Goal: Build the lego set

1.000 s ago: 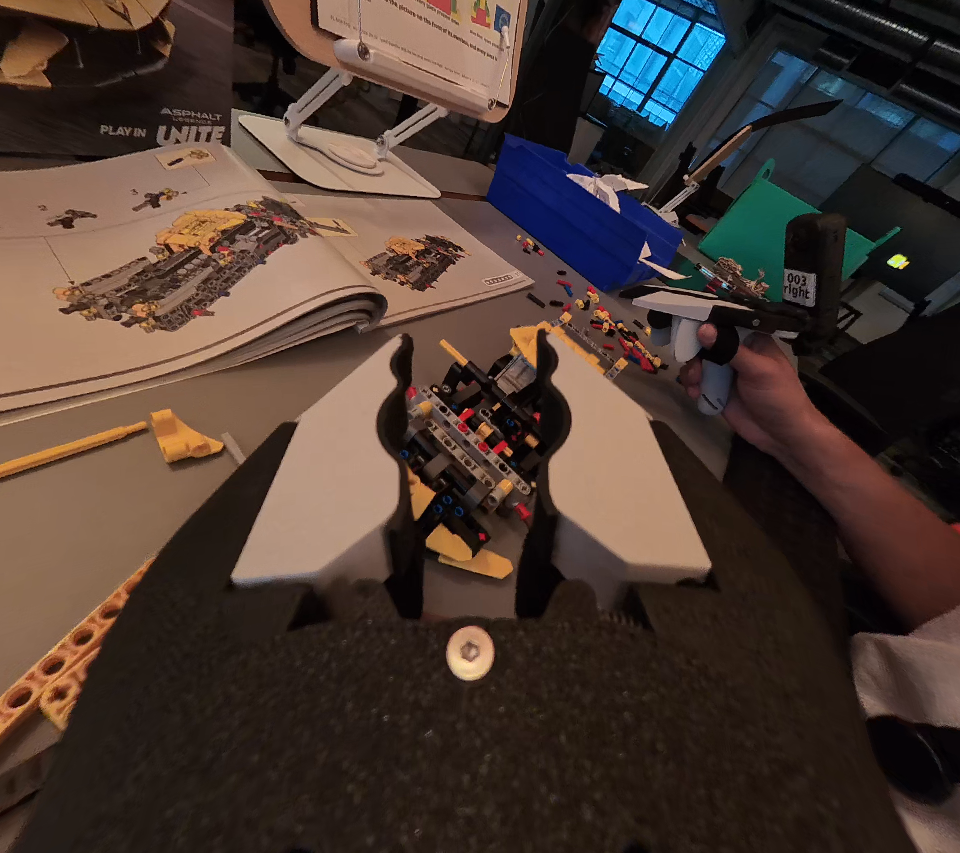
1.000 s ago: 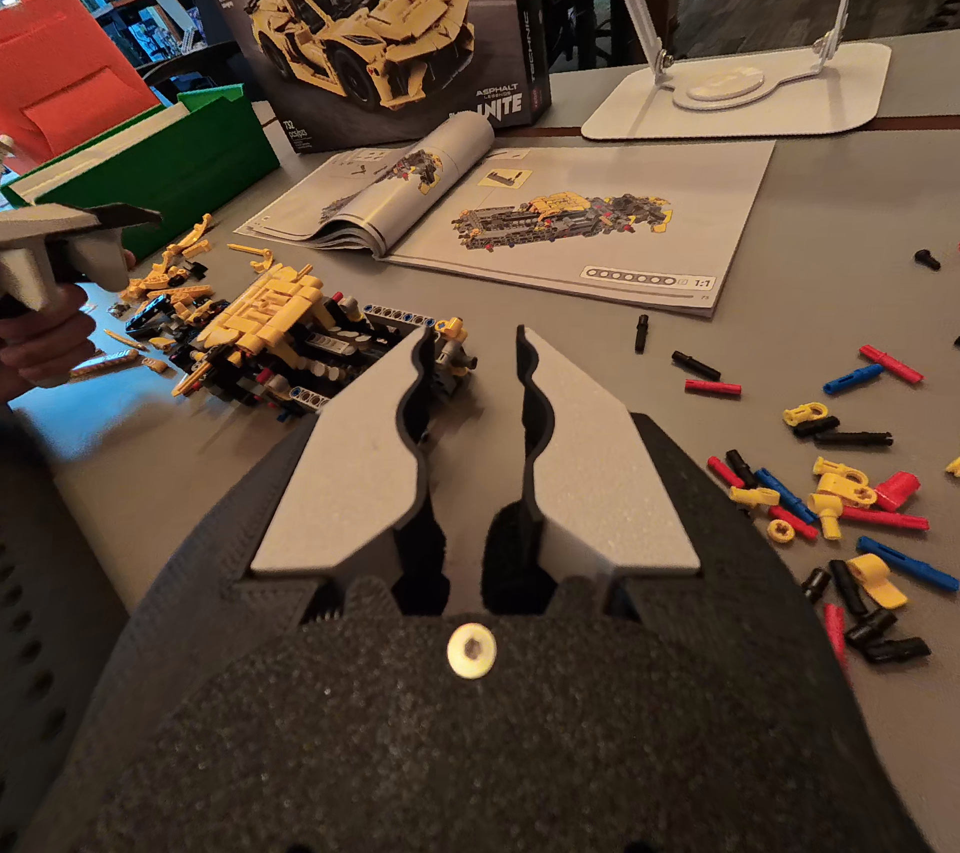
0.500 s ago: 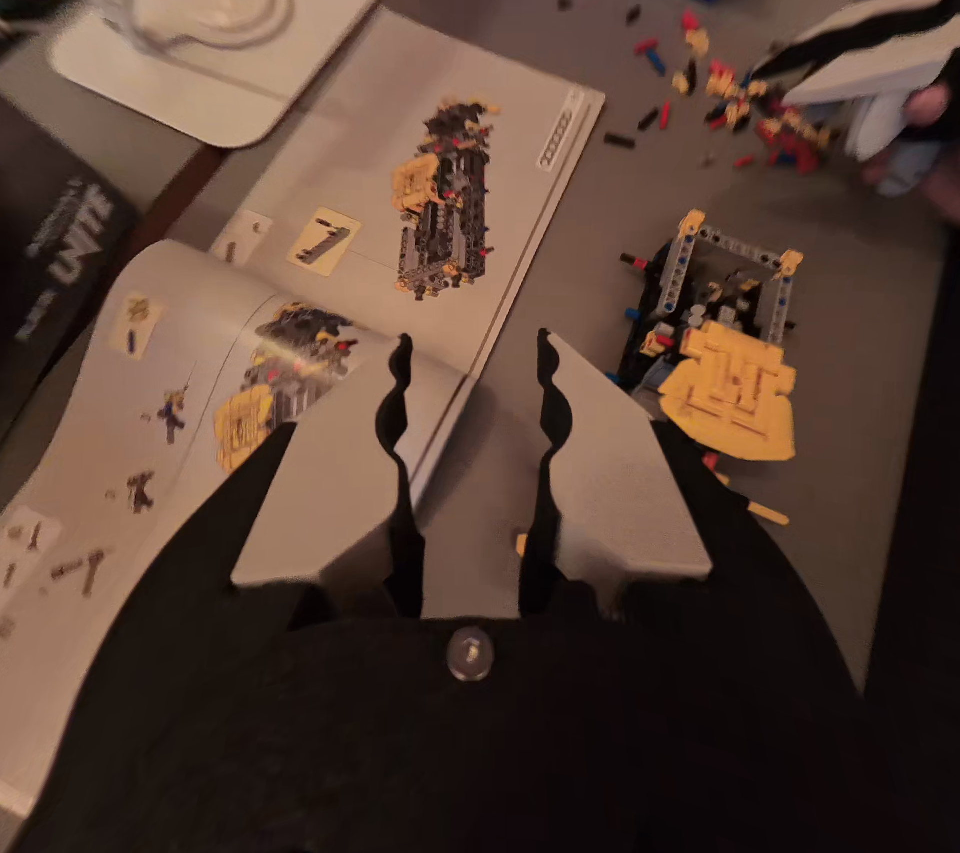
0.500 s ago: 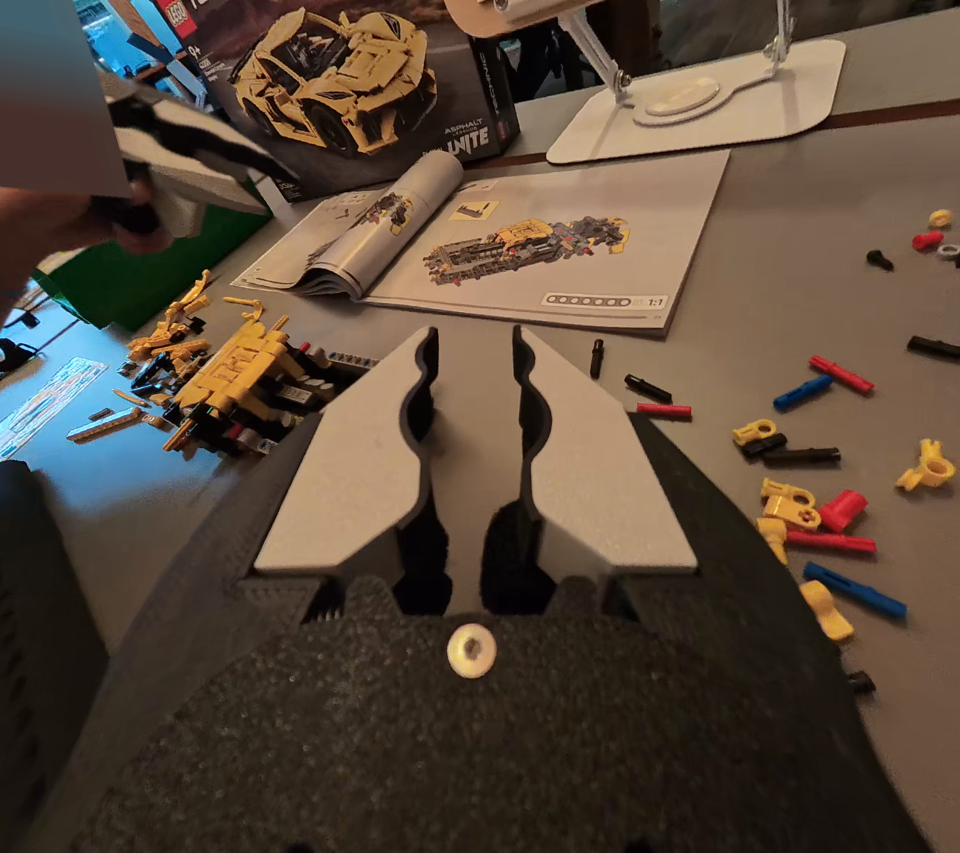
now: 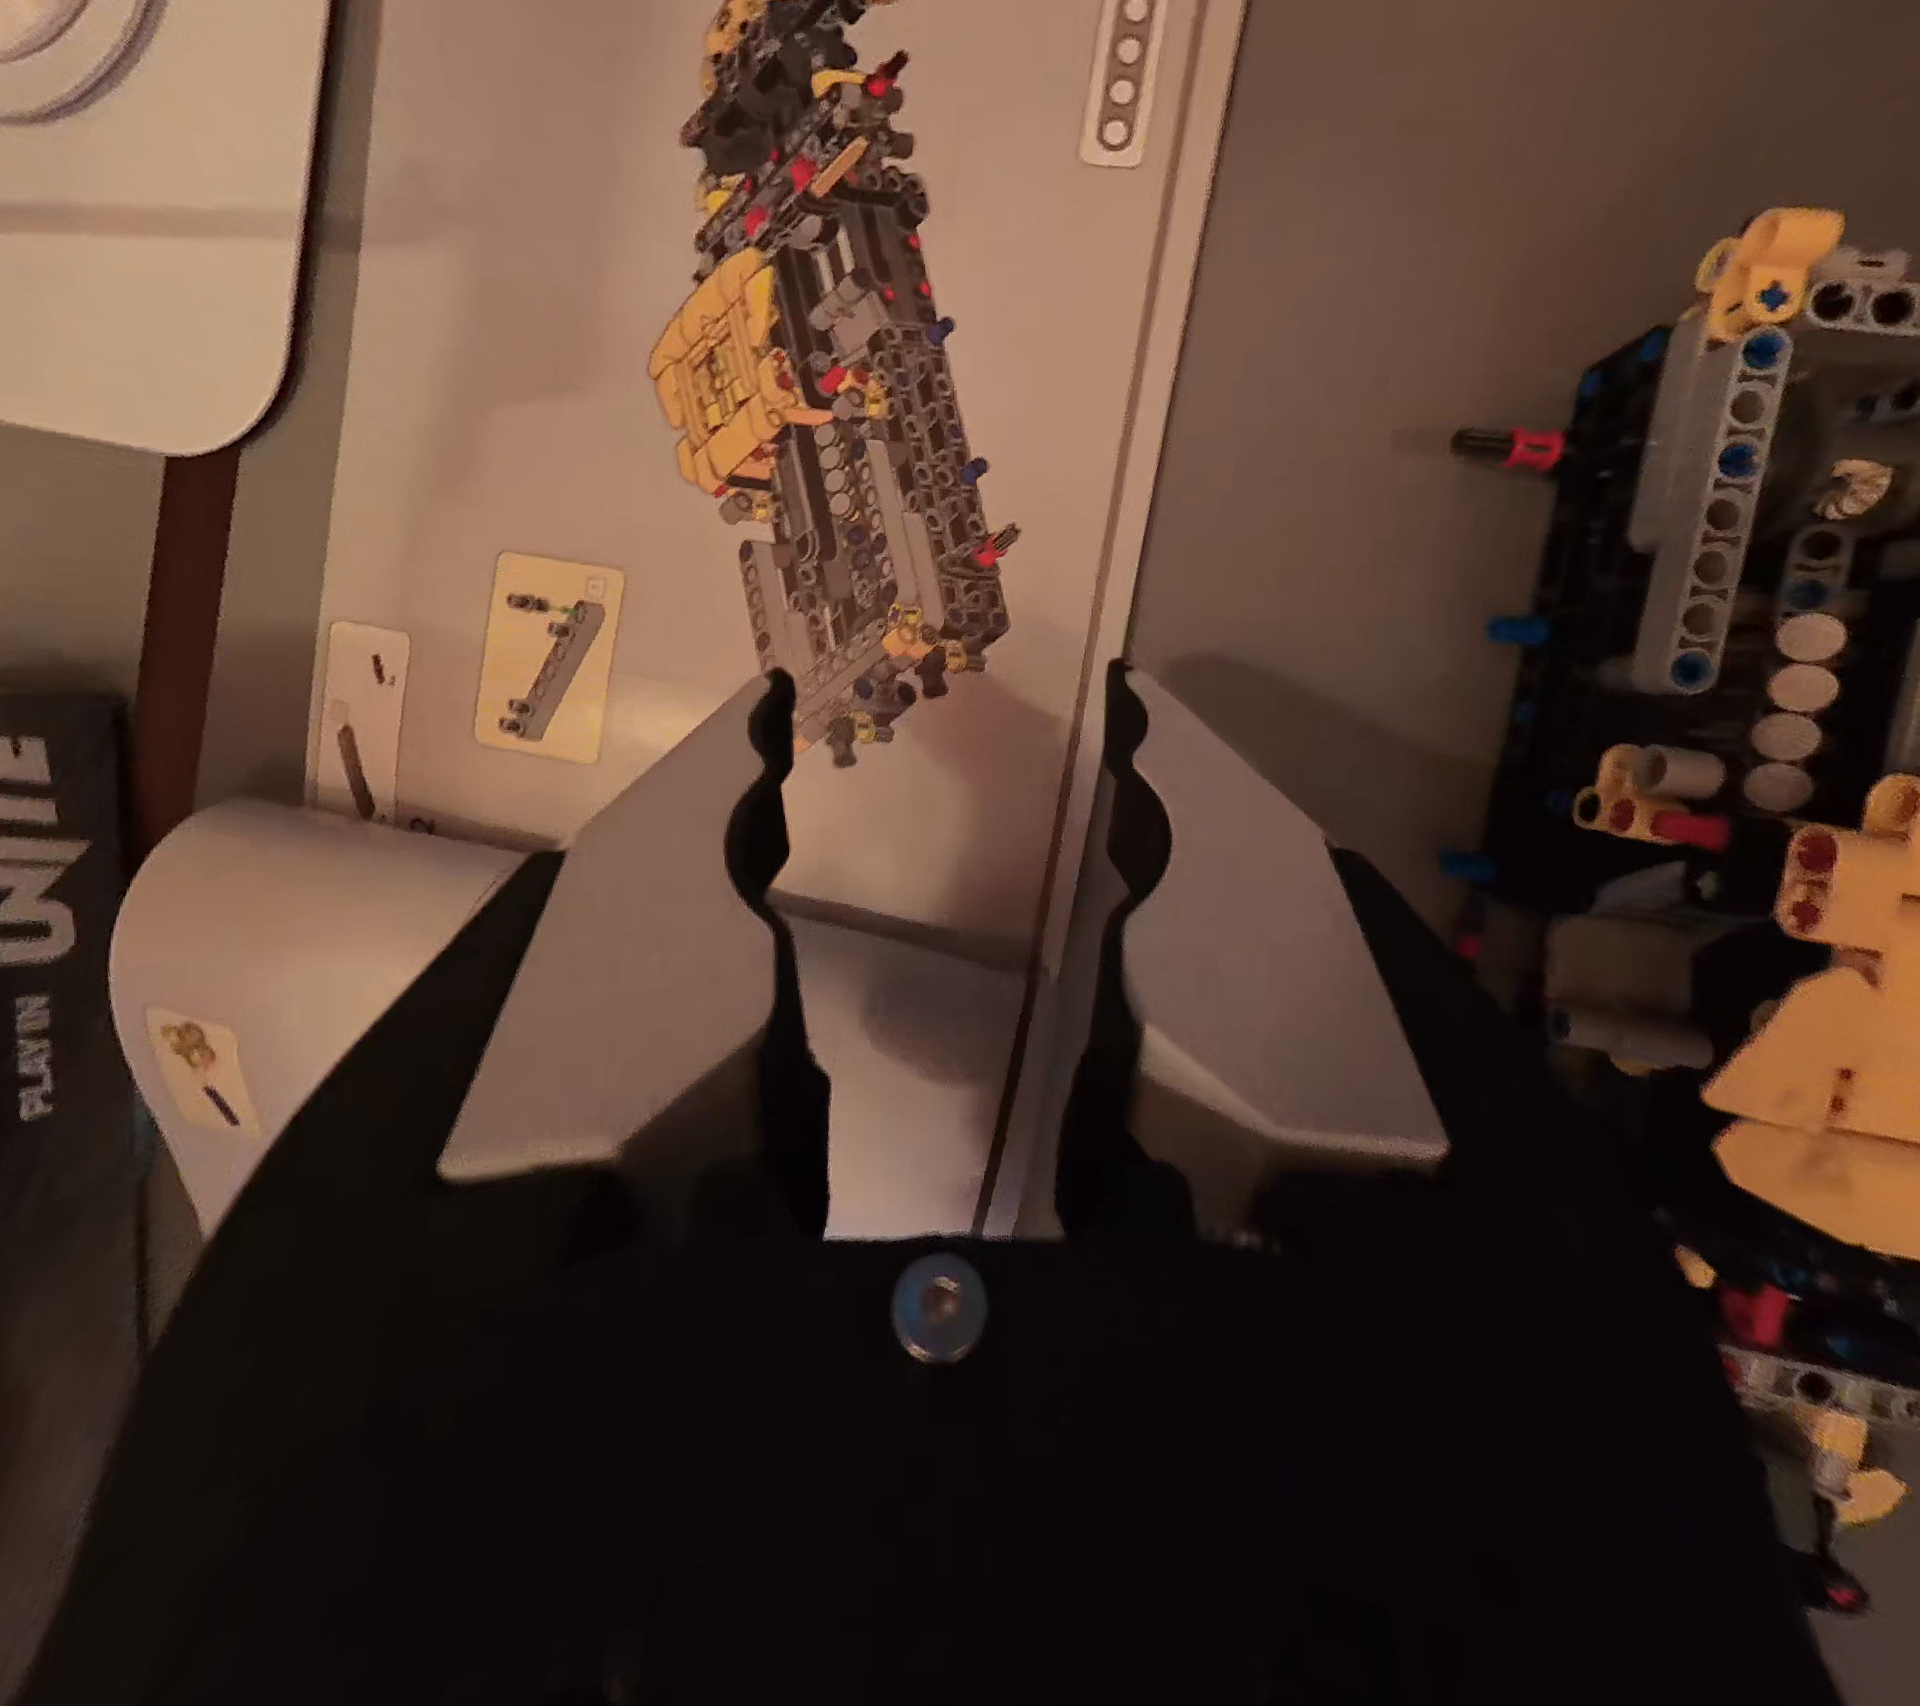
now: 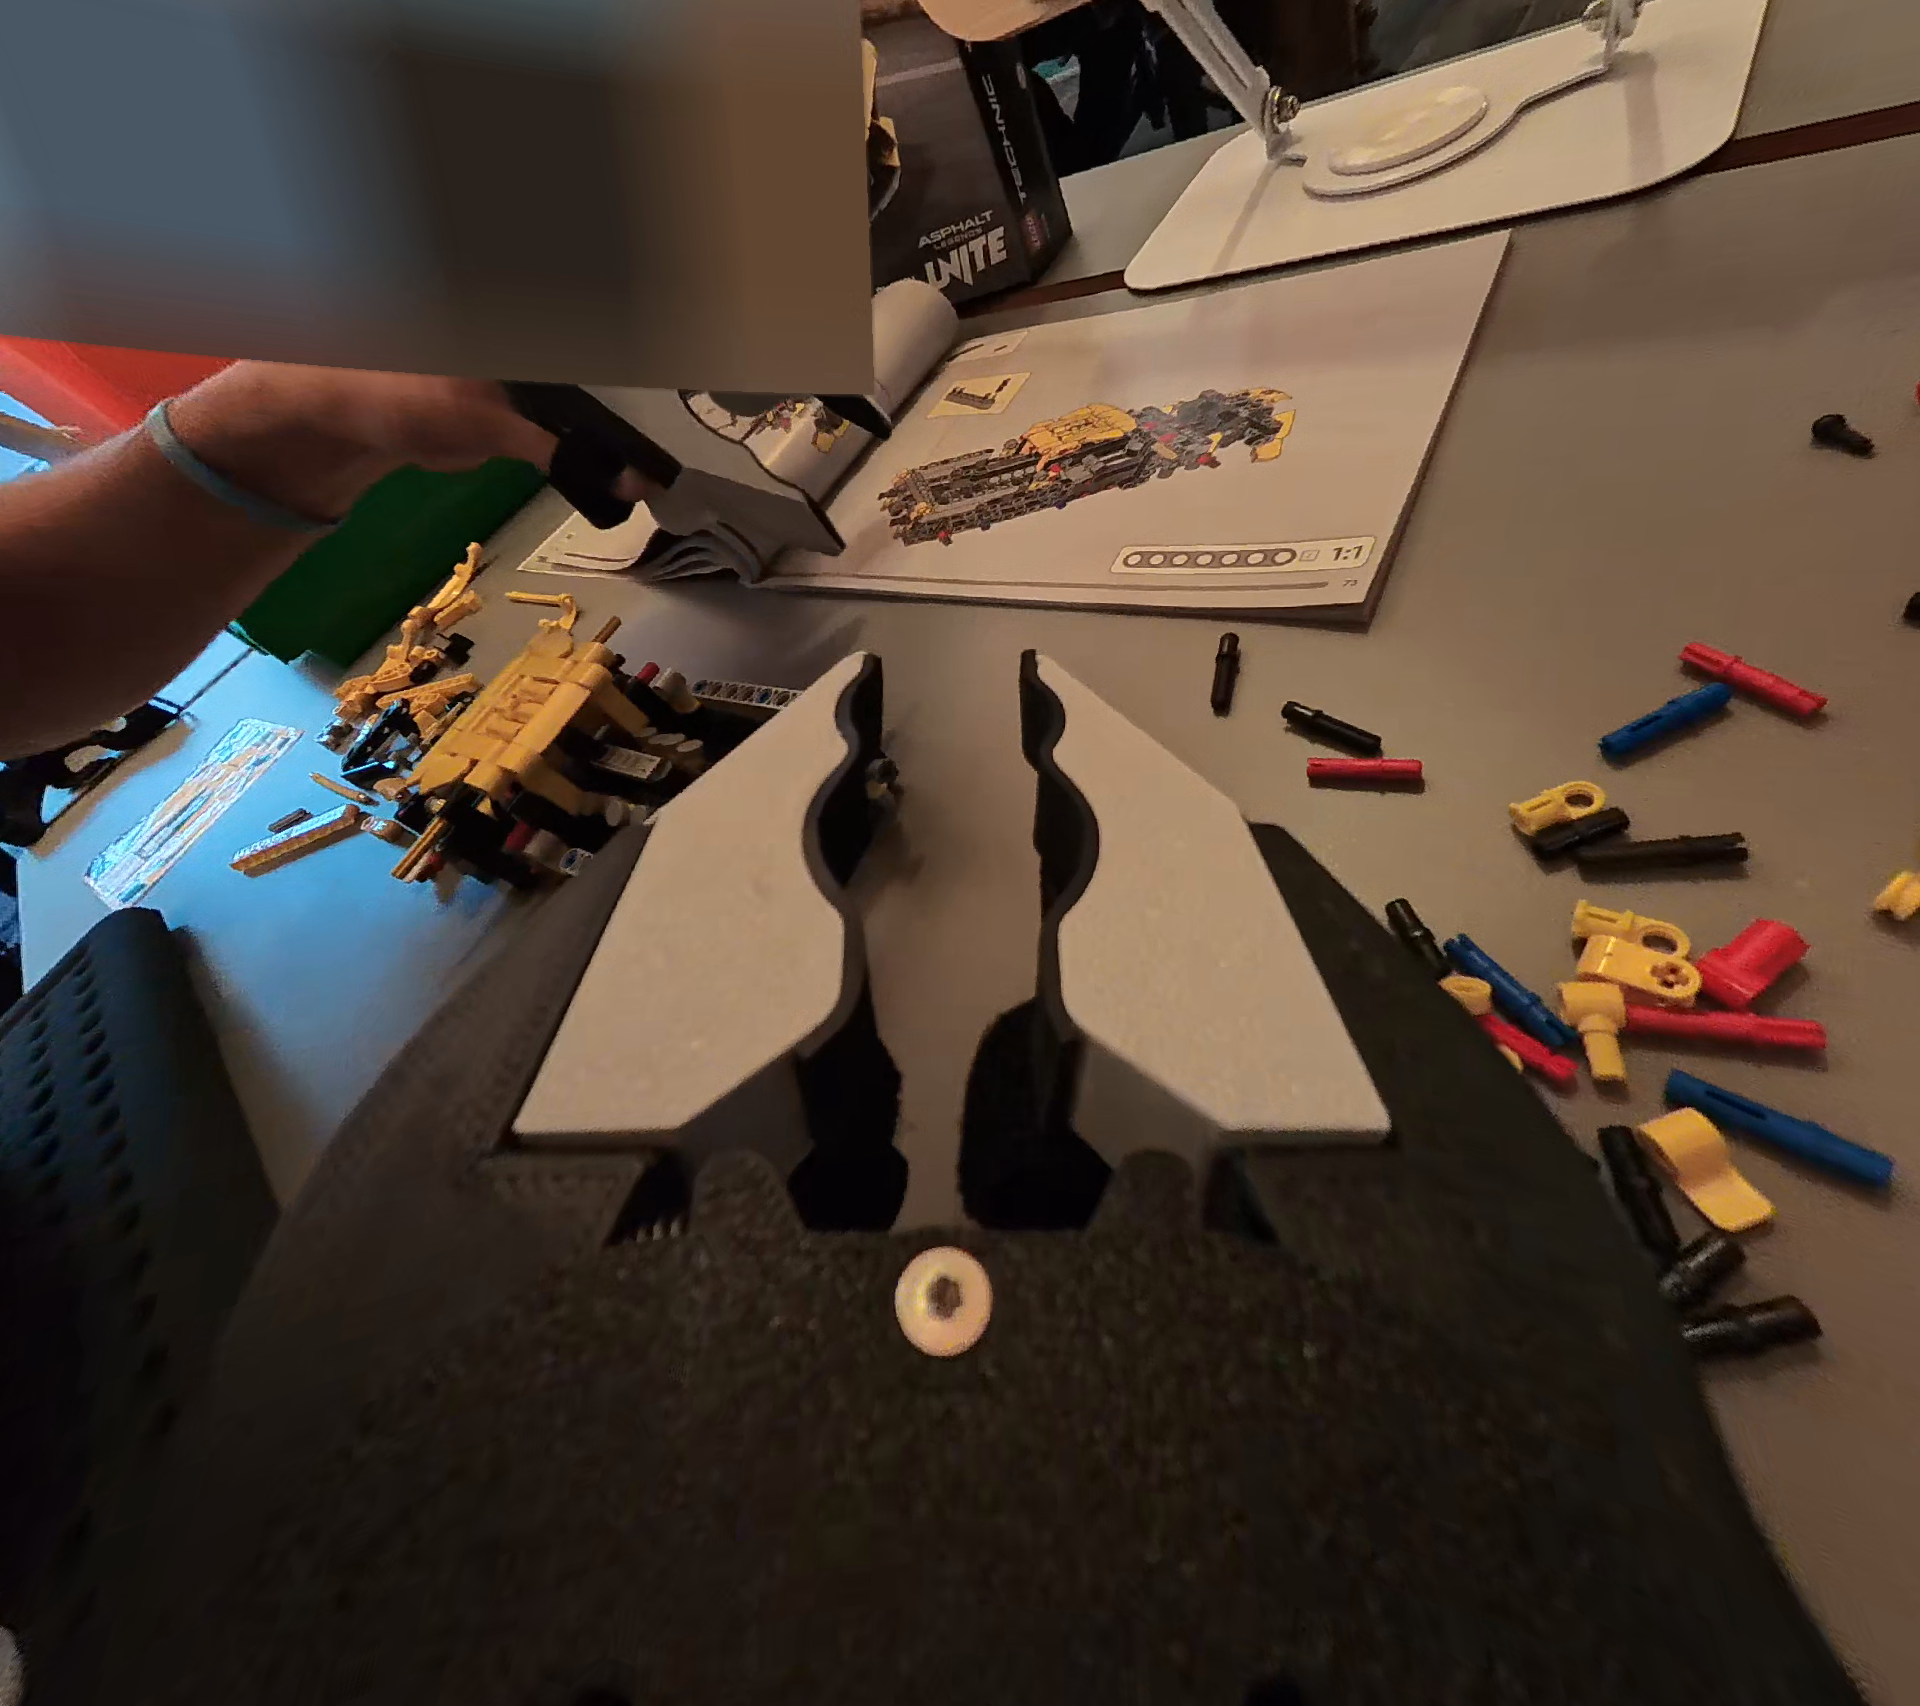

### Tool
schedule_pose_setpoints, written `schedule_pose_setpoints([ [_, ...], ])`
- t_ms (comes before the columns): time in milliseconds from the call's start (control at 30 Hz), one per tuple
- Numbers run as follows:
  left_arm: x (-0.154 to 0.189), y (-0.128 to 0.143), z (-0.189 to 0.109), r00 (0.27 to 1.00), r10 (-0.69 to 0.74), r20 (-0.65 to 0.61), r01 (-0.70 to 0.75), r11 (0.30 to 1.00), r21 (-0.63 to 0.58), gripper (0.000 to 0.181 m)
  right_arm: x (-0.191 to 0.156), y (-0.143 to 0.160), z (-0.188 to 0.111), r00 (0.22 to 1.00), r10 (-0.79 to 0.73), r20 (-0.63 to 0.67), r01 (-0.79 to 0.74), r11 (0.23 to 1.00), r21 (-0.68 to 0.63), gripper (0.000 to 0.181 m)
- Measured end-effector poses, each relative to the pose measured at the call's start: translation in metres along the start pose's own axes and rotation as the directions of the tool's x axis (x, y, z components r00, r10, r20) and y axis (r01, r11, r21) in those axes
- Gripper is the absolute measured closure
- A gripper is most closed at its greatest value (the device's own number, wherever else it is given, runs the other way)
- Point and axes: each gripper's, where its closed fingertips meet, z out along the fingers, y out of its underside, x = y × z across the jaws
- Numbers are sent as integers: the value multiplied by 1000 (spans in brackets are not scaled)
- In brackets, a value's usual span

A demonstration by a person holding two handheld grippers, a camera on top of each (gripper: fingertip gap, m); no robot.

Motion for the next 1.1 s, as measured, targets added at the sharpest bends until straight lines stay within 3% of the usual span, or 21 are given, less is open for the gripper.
schedule_pose_setpoints([
  [267,-5,9,-22,990,-116,80,112,992,53,121,-2,1,0,999,43,30,-43,999,0,156],
  [467,-3,20,-30,985,-112,128,110,994,27,121,-3,2,0,998,50,38,-50,999,0,156],
  [733,3,24,-42,972,-199,123,190,979,79,122,-4,4,2,999,41,32,-40,999,-15,157],
  [933,19,33,-79,938,-315,143,284,938,199,122,-6,7,6,1000,10,26,-9,999,-37,158],
  [1100,47,45,-118,895,-430,114,355,845,401,122,-12,8,10,999,-36,32,37,998,-53,157],
])
